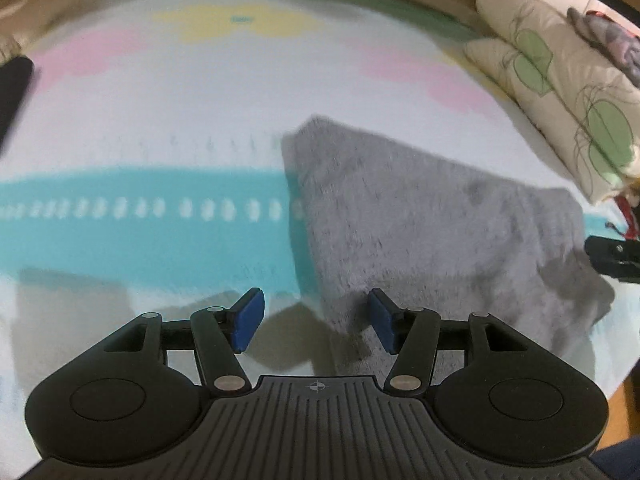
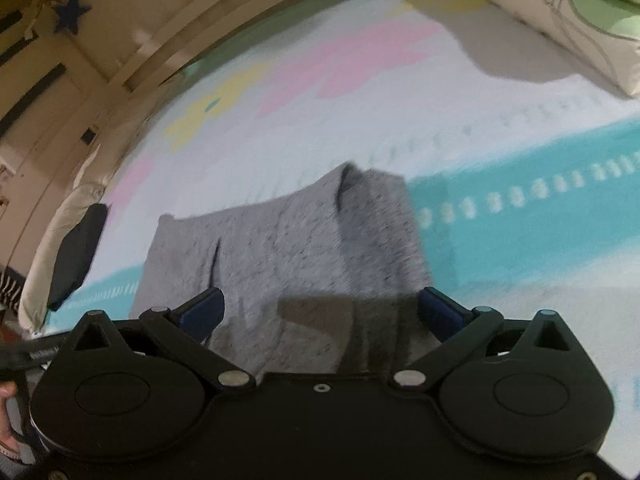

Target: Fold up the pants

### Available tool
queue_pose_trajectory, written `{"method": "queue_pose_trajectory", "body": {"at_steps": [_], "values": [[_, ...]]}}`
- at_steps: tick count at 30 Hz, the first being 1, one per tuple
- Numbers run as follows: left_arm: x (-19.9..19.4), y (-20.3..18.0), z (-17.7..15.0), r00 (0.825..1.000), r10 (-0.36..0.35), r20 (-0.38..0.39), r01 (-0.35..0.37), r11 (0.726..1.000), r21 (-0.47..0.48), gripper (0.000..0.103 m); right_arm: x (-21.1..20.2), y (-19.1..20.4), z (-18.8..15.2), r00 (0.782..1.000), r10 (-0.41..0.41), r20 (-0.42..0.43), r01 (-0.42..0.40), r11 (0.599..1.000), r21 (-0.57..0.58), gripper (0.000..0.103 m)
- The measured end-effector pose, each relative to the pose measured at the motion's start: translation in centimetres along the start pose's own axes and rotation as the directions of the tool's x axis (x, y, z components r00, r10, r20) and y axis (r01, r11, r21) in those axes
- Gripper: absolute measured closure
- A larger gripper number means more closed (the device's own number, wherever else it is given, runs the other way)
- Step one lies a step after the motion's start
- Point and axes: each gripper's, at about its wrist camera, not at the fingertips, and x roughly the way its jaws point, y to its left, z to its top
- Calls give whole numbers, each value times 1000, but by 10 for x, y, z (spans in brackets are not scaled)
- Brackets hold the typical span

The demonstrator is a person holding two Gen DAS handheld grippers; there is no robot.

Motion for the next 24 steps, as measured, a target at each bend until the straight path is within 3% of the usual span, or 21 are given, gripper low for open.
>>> {"method": "queue_pose_trajectory", "body": {"at_steps": [4,12,17,24], "values": [[9,-5,-2,999,-39,-13,39,999,15,42,14,-9,-1,998,-45,-38,45,999,2,0],[21,-6,6,997,-81,4,81,997,-12,28,26,-15,-2,998,58,-26,-57,998,24,0],[32,-4,13,990,-140,7,141,989,-42,13,30,-15,-1,995,95,-14,-95,995,10,0],[48,-25,24,975,-221,-12,221,975,26,4,38,-20,3,983,183,4,-183,982,36,0]]}}
